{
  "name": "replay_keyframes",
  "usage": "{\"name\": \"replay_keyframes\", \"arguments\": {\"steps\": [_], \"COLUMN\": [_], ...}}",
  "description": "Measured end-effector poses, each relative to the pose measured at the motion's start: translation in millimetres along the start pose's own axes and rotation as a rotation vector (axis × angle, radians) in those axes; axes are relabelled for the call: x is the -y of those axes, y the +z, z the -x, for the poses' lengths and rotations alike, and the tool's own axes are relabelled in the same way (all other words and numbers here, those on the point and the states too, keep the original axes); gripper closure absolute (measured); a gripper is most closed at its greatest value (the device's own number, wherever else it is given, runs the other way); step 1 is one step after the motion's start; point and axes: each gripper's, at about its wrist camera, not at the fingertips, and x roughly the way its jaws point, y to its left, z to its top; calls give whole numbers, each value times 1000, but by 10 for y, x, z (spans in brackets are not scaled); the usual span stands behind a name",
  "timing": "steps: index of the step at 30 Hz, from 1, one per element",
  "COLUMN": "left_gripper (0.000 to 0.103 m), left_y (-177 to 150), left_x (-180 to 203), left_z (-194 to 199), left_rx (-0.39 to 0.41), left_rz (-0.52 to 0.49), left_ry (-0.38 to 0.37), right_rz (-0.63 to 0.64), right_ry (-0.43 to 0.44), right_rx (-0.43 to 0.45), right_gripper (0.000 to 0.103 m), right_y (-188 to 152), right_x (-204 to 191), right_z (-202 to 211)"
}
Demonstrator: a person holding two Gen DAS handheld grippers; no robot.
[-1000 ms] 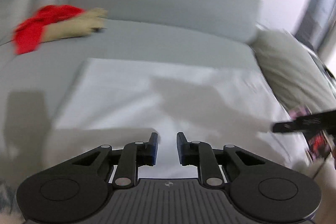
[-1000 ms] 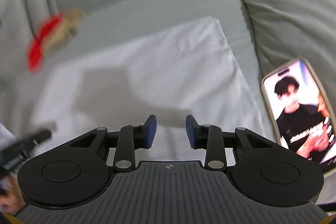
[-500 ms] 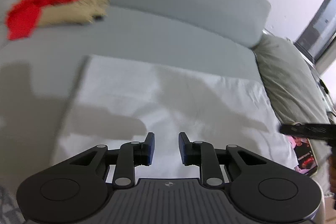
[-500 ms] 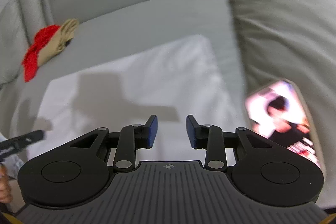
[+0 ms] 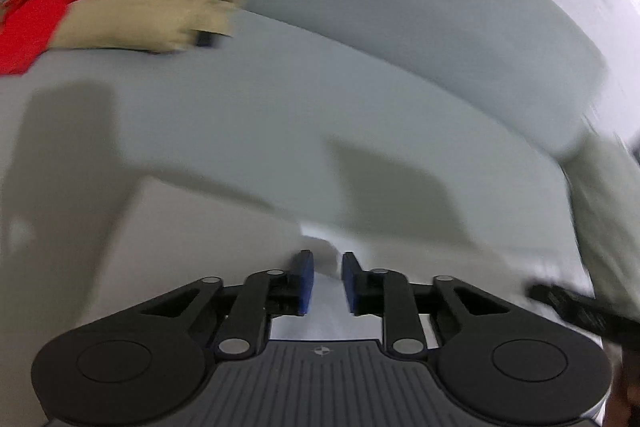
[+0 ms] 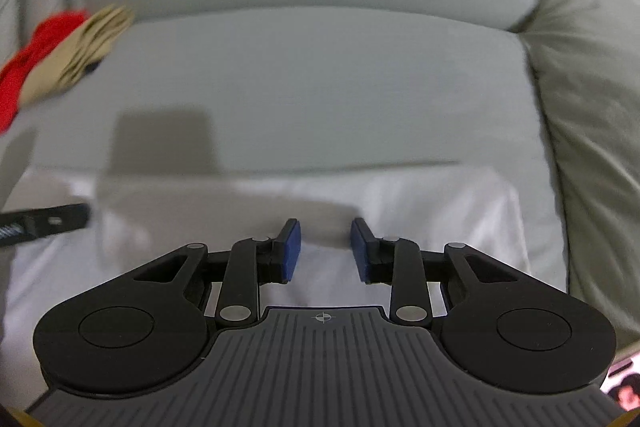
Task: Fold clothes
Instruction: 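Open both grippers and withdraw them from the folded shirt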
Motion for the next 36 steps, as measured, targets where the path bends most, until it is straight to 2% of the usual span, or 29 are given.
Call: {"name": "replay_keyframes", "arguments": {"steps": [2,4,6,7,9,11,12,13,15,17,19,23,25,26,28,30,32,34,36], "left_gripper": [90,91,91,92,92,91,89,80,79,79,81,82,82,81,81,83,83,83,84], "left_y": [43,50,76,77,62,38,16,-9,-72,-118,-166,-352,-528,-617,-767,-873,-969,-1042,-1106], "left_x": [-180,-328,-502,-558,-583,-598,-621,-651,-718,-718,-615,-316,-89,12,98,41,-52,-101,-151], "left_z": [-77,-115,-94,-57,49,180,278,390,614,791,886,1098,1191,1242,1277,1322,1453,1612,1772], "left_rx": [37,74,93,103,136,176,201,230,270,270,215,96,82,89,87,46,24,21,26], "left_rz": [41,84,170,197,187,191,212,245,308,336,289,129,-23,-110,-208,-202,-166,-169,-159], "left_ry": [30,62,44,40,62,87,112,141,130,95,23,-156,-147,-110,5,81,103,136,156], "right_rz": [-48,-104,-175,-235,-322,-407,-441,-502,-602,-633,-623,-521,-431,-369,-194,-78,-9,-11,-65], "right_ry": [-6,-9,-30,-57,-120,-182,-203,-190,-125,-55,56,280,346,357,300,200,111,65,16], "right_rx": [47,97,144,165,186,205,204,204,225,247,233,104,42,18,-18,-41,-55,-83,-112], "right_gripper": [78,92,100,100,100,85,83,83,83,83,83,82,82,82,82,83,82,81,81], "right_y": [37,53,40,25,11,-5,-29,-68,-140,-174,-186,-220,-294,-344,-444,-550,-685,-841,-979], "right_x": [166,376,605,753,951,1148,1246,1363,1484,1460,1315,850,582,442,175,37,10,104,230], "right_z": [-104,-177,-213,-206,-151,-94,-43,30,189,345,450,486,515,538,581,656,823,1013,1228]}}
